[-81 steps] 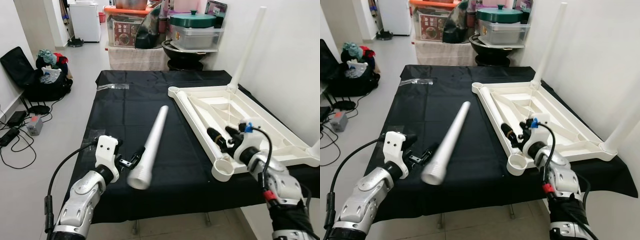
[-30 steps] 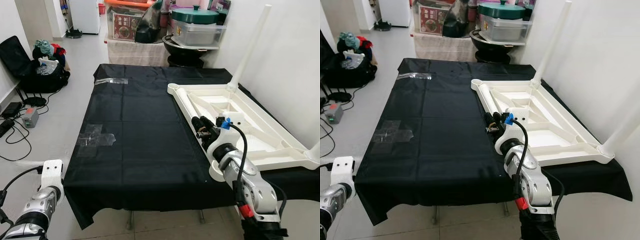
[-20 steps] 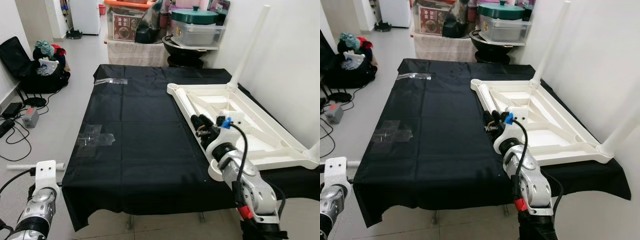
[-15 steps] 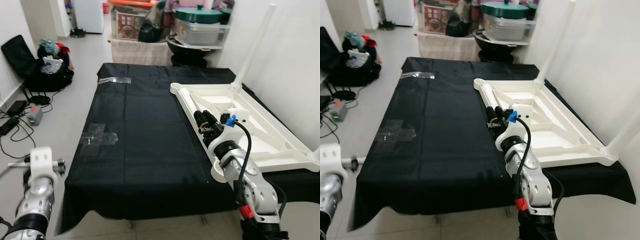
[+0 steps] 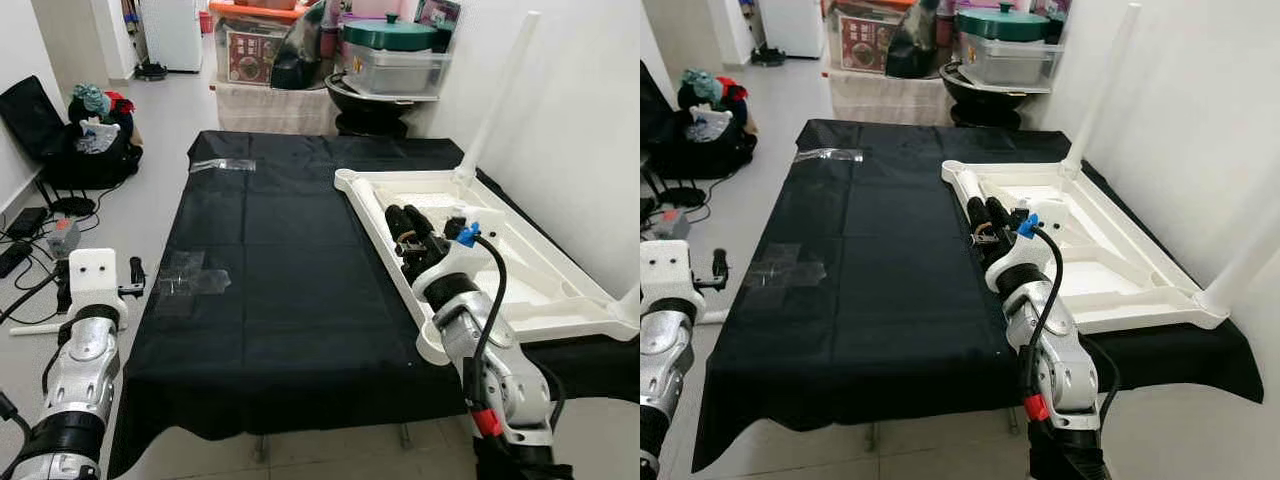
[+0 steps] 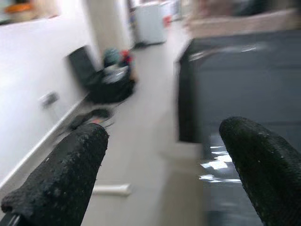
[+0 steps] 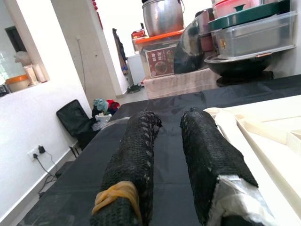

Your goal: Building children table

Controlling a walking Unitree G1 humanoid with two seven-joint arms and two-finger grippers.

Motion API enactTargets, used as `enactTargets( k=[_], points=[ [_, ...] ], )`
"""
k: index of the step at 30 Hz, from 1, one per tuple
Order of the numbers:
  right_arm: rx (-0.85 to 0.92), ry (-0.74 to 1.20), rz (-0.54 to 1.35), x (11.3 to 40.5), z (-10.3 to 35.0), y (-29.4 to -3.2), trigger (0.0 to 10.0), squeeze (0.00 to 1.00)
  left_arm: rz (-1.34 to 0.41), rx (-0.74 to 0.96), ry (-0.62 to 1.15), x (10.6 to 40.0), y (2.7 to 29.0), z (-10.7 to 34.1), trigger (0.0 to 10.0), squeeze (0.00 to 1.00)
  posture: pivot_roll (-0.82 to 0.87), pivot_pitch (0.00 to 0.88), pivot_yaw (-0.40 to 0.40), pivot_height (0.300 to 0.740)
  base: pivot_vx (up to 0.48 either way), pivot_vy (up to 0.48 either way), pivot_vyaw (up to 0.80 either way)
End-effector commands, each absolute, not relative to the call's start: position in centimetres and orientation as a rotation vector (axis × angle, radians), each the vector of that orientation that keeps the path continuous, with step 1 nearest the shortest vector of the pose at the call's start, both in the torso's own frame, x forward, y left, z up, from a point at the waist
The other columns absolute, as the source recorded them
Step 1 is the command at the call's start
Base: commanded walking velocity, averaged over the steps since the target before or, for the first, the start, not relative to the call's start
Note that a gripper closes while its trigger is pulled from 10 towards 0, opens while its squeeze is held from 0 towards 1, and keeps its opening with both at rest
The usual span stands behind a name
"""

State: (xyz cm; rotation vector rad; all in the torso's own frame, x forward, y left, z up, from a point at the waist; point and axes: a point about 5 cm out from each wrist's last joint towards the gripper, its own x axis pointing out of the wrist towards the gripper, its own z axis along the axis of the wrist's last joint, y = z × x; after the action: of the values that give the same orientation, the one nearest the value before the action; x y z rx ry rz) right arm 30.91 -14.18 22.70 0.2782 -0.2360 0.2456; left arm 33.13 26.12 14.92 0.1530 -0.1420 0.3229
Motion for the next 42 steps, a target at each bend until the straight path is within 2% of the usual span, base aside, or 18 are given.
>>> enactTargets(
  k=[1,6,13,19,24,42],
  points=[
    [0.282,-0.261,0.221,30.7,22.9,-14.7,10.0,0.0,0.299,0.154,-0.145,33.0,25.8,14.7,10.0,0.0,0.09,0.0,-0.073,0.74,0.0,0.0,0.0],
    [0.243,-0.266,0.19,30.7,22.7,-14.8,10.0,0.0,0.086,0.167,-0.182,33.0,22.6,15.0,10.0,0.0,0.09,0.0,-0.069,0.74,0.0,0.0,0.0],
    [0.224,-0.258,0.161,30.7,22.4,-14.9,10.0,0.0,0.002,0.175,-0.186,32.8,21.3,14.9,10.0,0.0,0.1,0.0,-0.071,0.74,0.0,0.0,0.0],
    [0.248,-0.256,0.124,30.9,22.3,-15.3,10.0,0.0,-0.076,0.127,-0.207,32.6,20.2,15.7,10.0,0.0,0.09,0.0,-0.072,0.74,0.0,0.345,-0.74],
    [0.244,-0.266,0.124,30.9,22.5,-15.3,10.0,0.0,-0.088,0.129,-0.212,32.6,20.1,15.9,10.0,0.0,0.09,0.0,-0.072,0.74,0.0,0.48,-0.79],
    [0.226,-0.274,0.132,31.1,22.6,-15.1,10.0,0.0,-0.114,0.12,-0.223,32.6,19.3,16.4,10.0,0.0,0.1,0.0,-0.077,0.74,0.0,0.446,0.0]
  ],
)
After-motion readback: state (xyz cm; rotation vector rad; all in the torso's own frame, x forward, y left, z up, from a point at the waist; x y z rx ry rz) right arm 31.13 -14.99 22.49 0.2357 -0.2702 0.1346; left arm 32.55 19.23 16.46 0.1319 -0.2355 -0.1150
